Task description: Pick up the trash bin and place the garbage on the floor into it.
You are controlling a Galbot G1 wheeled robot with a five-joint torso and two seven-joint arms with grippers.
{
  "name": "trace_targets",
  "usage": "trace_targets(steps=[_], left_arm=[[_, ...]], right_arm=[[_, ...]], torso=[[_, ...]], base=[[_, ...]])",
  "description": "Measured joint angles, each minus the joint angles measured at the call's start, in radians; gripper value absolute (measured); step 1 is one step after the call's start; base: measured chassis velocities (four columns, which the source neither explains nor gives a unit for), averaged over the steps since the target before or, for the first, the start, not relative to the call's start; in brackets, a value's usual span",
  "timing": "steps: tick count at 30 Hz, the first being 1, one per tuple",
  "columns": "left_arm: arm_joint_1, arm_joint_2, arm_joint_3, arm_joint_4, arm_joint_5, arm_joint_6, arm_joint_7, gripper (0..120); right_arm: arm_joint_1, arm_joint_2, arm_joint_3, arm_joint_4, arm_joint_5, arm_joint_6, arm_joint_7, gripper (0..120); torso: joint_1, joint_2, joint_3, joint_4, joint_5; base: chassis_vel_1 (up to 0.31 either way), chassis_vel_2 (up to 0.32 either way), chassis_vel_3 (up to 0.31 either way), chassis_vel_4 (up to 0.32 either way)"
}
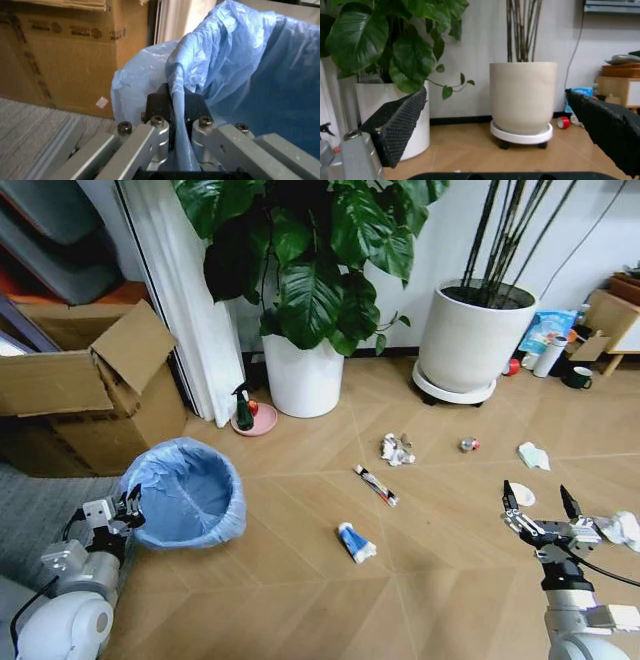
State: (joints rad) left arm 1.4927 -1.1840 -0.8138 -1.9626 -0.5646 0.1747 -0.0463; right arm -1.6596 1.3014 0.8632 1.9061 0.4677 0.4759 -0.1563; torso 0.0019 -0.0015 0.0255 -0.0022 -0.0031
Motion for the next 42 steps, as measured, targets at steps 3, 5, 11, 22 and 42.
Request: trace_targets(steps=[3,5,11,22,42], left_arm=[[0.001,-0.001,0.002,-0.002,0.002,0.0,0.0,0],[0.003,-0.002,0.004,-0.003,0.004,0.0,0.0,0],[0.019,0.009,0.014,-0.013,0.008,0.0,0.001,0],[0.047,0.045,0.032,-0.032,0.008,0.005,0.002,0],[0.126,0.027,-0.013,-0.069,0.028,0.011,-0.002,0]], right_arm=[[0.004,0.0,-0.004,-0.004,-0.001,0.008,-0.001,100],[0.006,0.0,-0.01,-0.01,-0.002,0.01,0.0,100],[0.013,-0.022,-0.07,-0.041,-0.001,-0.024,0.028,100],[0.056,-0.09,-0.286,-0.128,0.05,-0.254,0.057,100],[0.306,-0.129,-0.631,-0.529,-0.065,-0.243,-0.057,100]], torso=[[0.0,0.0,0.0,0.0,0.0002],[0.0,0.0,0.0,0.0002,-0.0005],[0.0,0.0,0.0,-0.0005,-0.0001],[0.0,0.0,0.0,-0.0004,-0.0004],[0.0,0.0,0.0,0.0,0.0]], base=[[-0.118,0.285,0.11,-0.292],[-0.113,0.211,0.106,-0.258],[-0.068,0.052,0.043,-0.04],[0.025,-0.028,-0.015,0.032],[0.0,0.0,0.0,0.0]])
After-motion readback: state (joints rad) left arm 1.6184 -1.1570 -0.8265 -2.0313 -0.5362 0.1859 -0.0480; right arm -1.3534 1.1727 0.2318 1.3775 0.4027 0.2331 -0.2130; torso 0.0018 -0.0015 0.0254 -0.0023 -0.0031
